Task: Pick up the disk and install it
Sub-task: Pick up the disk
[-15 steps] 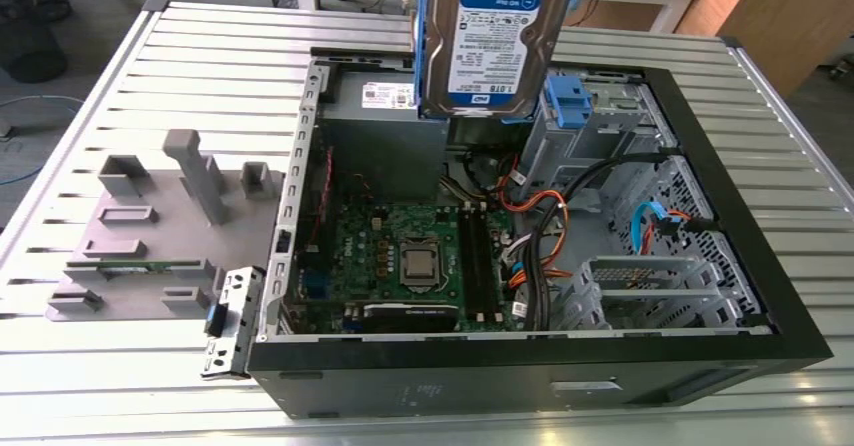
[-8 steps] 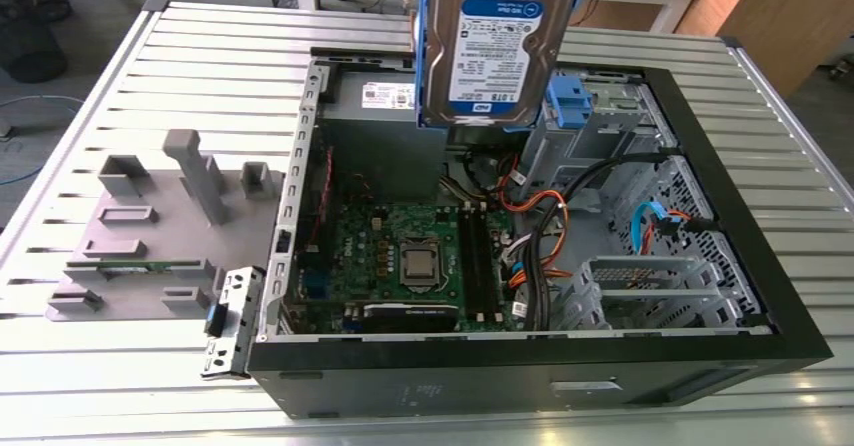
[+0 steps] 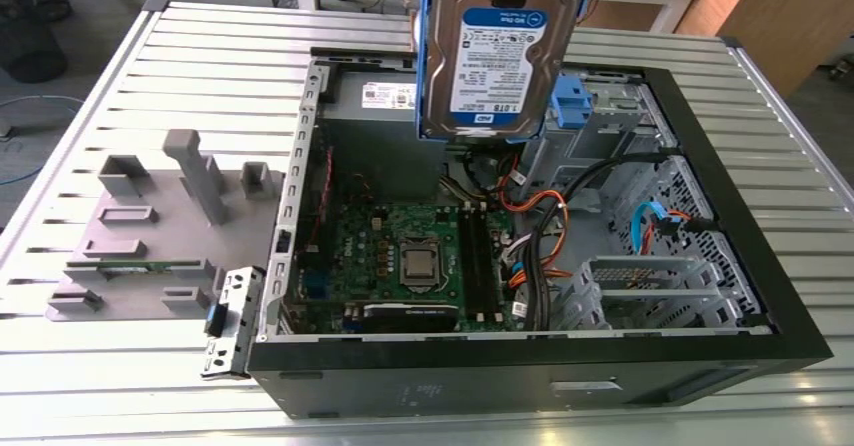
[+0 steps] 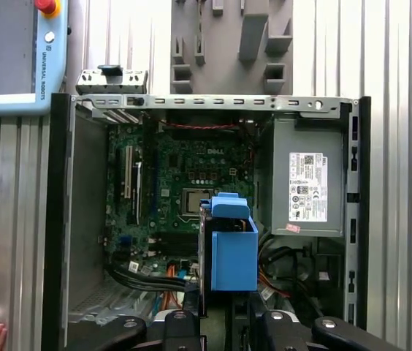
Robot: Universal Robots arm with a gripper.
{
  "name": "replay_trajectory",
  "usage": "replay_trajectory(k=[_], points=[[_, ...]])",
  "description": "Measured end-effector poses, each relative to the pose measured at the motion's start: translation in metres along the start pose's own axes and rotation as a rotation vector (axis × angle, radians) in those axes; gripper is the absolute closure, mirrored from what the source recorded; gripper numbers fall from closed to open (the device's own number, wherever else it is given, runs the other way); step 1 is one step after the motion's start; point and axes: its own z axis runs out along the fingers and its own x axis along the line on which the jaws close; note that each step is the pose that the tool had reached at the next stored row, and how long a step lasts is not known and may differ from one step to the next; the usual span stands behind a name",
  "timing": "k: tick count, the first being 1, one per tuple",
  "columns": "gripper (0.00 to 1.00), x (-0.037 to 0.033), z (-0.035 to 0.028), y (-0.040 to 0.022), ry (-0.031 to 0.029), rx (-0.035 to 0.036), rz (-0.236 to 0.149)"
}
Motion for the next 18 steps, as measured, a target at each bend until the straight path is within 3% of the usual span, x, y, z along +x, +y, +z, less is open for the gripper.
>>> replay_trajectory(k=[18], points=[[0.65,0.0204,0.0015,0.0001,0.0220,-0.0002,0.001]])
